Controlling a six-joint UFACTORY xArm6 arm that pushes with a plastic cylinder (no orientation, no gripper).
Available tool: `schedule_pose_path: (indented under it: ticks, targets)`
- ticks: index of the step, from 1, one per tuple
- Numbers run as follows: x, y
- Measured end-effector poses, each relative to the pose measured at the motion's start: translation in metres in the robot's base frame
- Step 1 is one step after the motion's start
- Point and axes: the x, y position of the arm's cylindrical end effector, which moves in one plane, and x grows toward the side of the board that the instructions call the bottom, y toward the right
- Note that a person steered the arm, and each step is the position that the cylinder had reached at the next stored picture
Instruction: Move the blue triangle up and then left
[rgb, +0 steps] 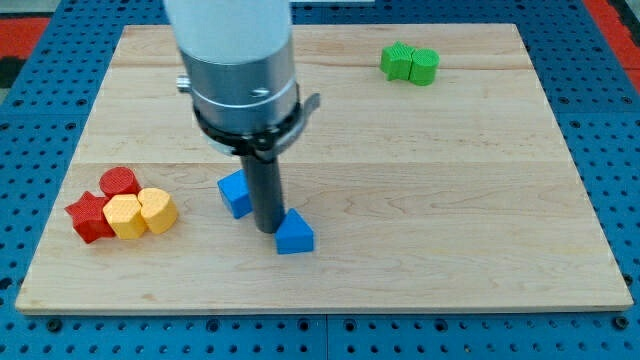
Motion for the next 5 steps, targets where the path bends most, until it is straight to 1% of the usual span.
schedule_pose_path:
  ticks: [1,3,4,5]
  targets:
    - [0.002,0.029]
    - [0.017,0.007]
    - [0.036,-0.017]
    - [0.045,0.025]
